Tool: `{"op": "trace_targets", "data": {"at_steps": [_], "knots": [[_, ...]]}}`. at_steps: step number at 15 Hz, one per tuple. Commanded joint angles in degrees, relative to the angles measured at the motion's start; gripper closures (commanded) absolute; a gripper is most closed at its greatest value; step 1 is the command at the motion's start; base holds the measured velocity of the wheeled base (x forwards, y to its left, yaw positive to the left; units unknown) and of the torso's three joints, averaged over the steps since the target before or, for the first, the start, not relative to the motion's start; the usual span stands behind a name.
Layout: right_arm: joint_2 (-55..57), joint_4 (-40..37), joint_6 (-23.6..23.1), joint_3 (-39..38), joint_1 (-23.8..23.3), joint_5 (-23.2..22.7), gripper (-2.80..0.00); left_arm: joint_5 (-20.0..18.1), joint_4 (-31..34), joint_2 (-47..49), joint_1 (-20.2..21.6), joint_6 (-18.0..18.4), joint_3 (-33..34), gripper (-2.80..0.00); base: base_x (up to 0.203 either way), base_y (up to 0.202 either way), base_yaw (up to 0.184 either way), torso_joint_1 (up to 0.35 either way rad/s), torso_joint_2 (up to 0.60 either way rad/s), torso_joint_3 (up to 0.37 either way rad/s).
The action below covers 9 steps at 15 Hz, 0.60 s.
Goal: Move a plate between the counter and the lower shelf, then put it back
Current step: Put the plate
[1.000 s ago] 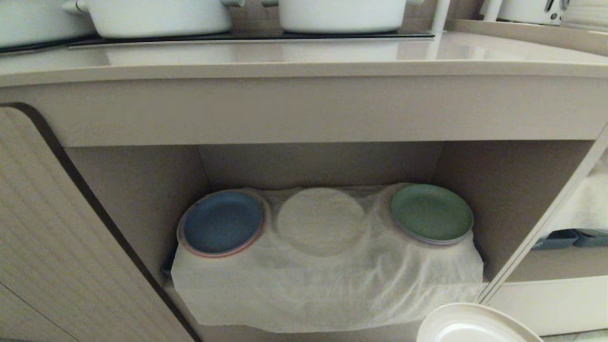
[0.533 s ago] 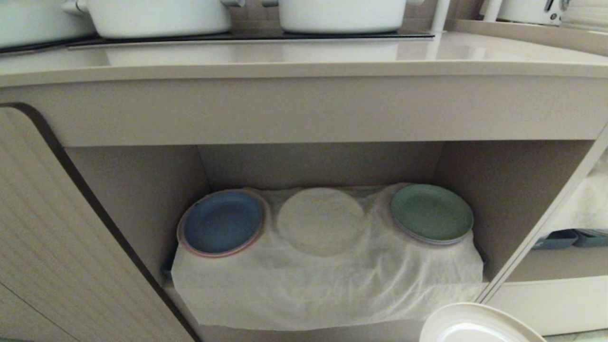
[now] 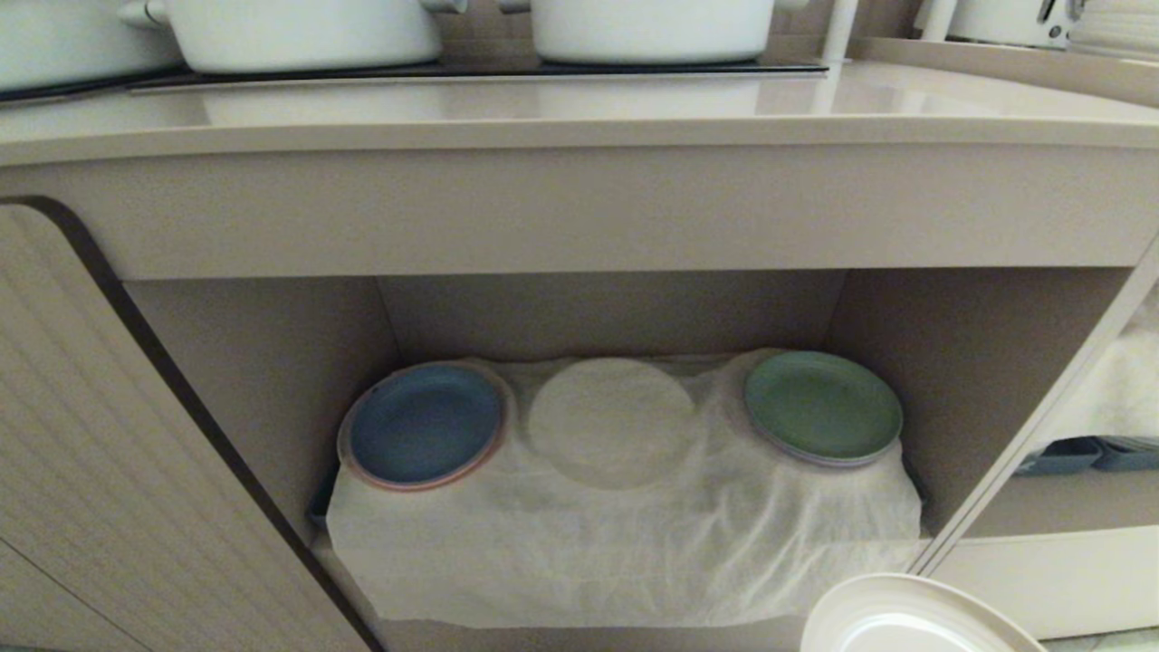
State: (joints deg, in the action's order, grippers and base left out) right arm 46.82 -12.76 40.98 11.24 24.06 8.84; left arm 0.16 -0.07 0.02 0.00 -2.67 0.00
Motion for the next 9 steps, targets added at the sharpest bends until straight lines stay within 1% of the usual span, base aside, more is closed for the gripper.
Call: {"op": "trace_targets", "data": {"at_steps": [1, 3, 9], "knots": [[-0.3, -0.2, 0.3, -0.1, 0.0, 0.0, 0.0, 0.0, 0.0, 0.0, 0.0, -0.1, 0.0, 0.0, 0.0, 0.0, 0.0, 0.0, 0.0, 0.0], [-0.7, -1.9, 0.2, -0.5, 0.0, 0.0, 0.0, 0.0, 0.0, 0.0, 0.0, -0.1, 0.0, 0.0, 0.0, 0.0, 0.0, 0.0, 0.0, 0.0], [-0.5, -1.5, 0.3, -0.5, 0.2, 0.0, 0.0, 0.0, 0.0, 0.0, 0.0, -0.1, 0.0, 0.0, 0.0, 0.0, 0.0, 0.0, 0.0, 0.0]]}}
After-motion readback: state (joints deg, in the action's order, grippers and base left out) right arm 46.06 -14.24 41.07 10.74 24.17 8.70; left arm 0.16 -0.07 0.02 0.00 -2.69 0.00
